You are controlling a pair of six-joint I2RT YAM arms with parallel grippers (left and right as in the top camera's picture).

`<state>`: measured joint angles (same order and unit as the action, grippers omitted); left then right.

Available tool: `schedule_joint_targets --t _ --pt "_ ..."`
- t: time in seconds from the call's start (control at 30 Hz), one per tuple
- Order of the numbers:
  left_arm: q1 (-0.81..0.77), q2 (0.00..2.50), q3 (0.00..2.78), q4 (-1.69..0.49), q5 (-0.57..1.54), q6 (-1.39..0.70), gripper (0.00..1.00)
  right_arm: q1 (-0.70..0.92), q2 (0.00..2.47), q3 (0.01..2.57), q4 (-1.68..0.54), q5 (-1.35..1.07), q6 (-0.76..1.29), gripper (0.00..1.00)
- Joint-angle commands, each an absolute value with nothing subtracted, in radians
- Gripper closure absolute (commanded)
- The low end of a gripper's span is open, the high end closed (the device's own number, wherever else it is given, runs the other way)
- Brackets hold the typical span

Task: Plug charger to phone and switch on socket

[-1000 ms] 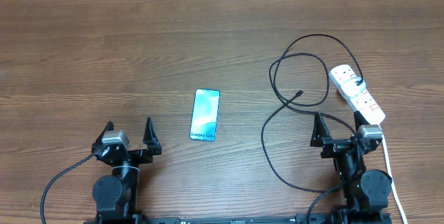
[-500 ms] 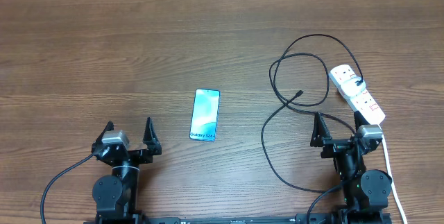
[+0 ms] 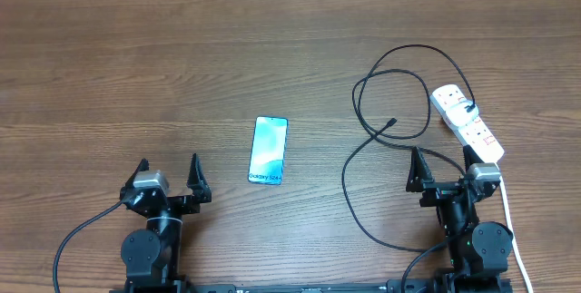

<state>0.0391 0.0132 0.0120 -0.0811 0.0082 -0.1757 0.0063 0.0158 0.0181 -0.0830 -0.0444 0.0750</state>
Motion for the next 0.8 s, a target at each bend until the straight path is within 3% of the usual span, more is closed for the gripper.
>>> schedule_joint_targets --t 0.0,0.77 --pt "0.034 0.004 0.005 -0.077 0.019 -0.154 0.00 -0.002 0.004 0.008 -0.080 -0.035 0.078 0.00" --pt "0.032 0.004 0.008 -0.051 0.077 -0.165 0.00 -0.002 0.004 0.008 -0.080 -0.035 0.078 0.00"
